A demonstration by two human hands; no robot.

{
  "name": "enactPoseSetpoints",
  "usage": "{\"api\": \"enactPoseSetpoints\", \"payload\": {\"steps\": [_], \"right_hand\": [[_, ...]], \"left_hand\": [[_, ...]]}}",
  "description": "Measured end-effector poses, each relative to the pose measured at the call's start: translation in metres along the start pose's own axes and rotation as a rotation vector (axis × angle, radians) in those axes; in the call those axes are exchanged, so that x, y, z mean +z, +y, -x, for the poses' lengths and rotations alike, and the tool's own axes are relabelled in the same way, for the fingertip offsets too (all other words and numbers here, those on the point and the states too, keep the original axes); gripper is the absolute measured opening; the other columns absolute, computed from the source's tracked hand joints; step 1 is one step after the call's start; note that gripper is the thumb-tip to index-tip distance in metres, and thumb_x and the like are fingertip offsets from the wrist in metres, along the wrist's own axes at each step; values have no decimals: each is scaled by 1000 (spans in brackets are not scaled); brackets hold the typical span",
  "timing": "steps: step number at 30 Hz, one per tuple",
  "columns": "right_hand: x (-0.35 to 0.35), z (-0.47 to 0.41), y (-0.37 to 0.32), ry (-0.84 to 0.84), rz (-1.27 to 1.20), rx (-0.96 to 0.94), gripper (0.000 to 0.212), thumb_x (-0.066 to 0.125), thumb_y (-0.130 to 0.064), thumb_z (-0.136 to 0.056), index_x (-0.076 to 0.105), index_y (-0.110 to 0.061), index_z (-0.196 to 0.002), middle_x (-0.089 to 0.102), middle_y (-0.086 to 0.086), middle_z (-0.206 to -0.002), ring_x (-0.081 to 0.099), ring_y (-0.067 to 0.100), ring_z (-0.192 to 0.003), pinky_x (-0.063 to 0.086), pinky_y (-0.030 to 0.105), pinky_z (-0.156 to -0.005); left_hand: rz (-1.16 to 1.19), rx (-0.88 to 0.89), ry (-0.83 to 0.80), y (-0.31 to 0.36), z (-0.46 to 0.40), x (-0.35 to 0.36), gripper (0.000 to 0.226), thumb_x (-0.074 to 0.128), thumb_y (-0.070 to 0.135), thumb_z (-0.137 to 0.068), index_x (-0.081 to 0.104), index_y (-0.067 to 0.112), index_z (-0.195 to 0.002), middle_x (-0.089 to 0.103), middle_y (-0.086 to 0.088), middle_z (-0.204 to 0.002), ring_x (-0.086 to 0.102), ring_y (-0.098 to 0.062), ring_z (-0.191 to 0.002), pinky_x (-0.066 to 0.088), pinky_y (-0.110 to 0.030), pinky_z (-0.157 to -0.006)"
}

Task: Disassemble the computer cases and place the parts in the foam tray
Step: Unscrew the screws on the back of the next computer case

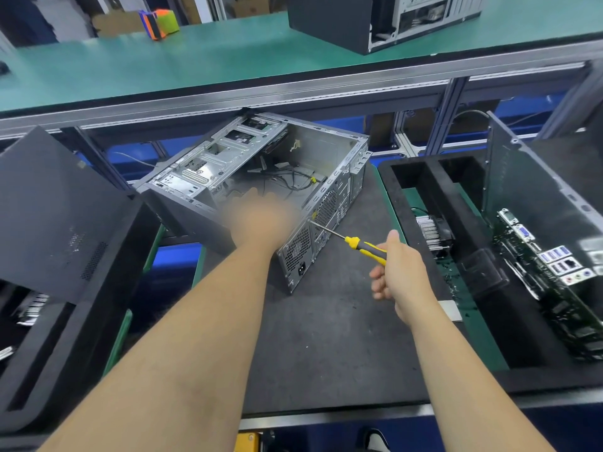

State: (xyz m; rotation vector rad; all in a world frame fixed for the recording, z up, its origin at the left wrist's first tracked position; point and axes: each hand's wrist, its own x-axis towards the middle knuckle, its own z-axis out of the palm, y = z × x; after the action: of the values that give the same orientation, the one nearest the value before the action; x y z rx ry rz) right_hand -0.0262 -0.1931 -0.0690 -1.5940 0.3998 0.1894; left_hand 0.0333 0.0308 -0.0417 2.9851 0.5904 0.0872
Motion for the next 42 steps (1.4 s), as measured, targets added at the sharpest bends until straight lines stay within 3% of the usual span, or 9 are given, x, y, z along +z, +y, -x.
{"api": "enactPoseSetpoints", "payload": {"steps": [6, 10, 17, 21, 26, 29, 34, 39, 42], "right_hand": [[-5, -1, 8, 57, 188, -268, 35, 48, -34, -102, 53, -7, -79, 45, 2, -66, 40, 22, -60, 37, 33, -61], [-5, 4, 5, 80, 196, -423, 12, 59, -19, -98, 61, -28, -90, 61, -7, -84, 52, -2, -65, 37, 10, -57], [0, 2, -3, 25, -17, -226, 8, 48, -36, -102, 55, -35, -97, 61, -4, -102, 58, 12, -74, 48, 26, -55], [-2, -3, -2, -9, -35, 5, 43, 35, -51, -104, 62, -19, -95, 56, 3, -61, 43, 15, -40, 36, 25, -41], [-1, 4, 5, 20, 9, -194, 33, 50, -31, -102, 63, -6, -86, 46, -2, -59, 36, 16, -49, 33, 27, -47], [-1, 8, 1, 59, 93, -354, 14, 57, -20, -99, 67, -22, -90, 59, -15, -66, 43, 18, -60, 36, 26, -58], [1, 9, -1, 66, 61, -427, 28, 63, -9, -93, 61, -37, -94, 63, -7, -99, 52, 15, -67, 42, 24, -61], [2, 6, -2, 36, -68, -226, 7, 52, -34, -101, 58, -33, -98, 58, -9, -102, 58, 10, -73, 51, 26, -57], [2, 2, -1, 52, 89, -123, 33, 36, -47, -104, 58, -26, -94, 65, 2, -86, 61, 14, -61, 46, 27, -45]], "left_hand": [[-4, -2, 0, 0, 0, 0, 53, 24, 46, -99, 59, 26, -132, 44, -5, -147, 40, -35, -130, 27, -52, -108], [-5, 0, 2, 0, 0, 0, 53, 24, 46, -99, 59, 25, -132, 44, -5, -148, 40, -35, -131, 27, -52, -108], [9, -3, -1, 1, 1, -1, 52, 25, 45, -99, 59, 26, -133, 42, -5, -150, 38, -35, -132, 25, -52, -110], [5, -4, -4, 0, 1, -1, 52, 25, 45, -99, 59, 26, -134, 42, -5, -151, 38, -35, -133, 25, -52, -110], [1, -5, 0, 1, 1, -1, 52, 25, 45, -99, 59, 25, -133, 43, -6, -150, 39, -35, -132, 26, -52, -109], [5, -6, -2, 1, 1, -2, 52, 25, 45, -100, 59, 25, -133, 43, -5, -149, 39, -35, -131, 26, -52, -109], [4, -3, -2, 1, 1, -2, 52, 24, 45, -100, 59, 25, -133, 43, -5, -149, 39, -35, -131, 26, -52, -108], [14, -2, 0, 0, 1, -1, 52, 25, 46, -100, 59, 26, -134, 42, -5, -151, 38, -35, -133, 25, -53, -109], [13, 0, 2, 0, 1, -1, 52, 25, 46, -100, 59, 26, -133, 43, -5, -149, 39, -34, -131, 26, -52, -108]]}}
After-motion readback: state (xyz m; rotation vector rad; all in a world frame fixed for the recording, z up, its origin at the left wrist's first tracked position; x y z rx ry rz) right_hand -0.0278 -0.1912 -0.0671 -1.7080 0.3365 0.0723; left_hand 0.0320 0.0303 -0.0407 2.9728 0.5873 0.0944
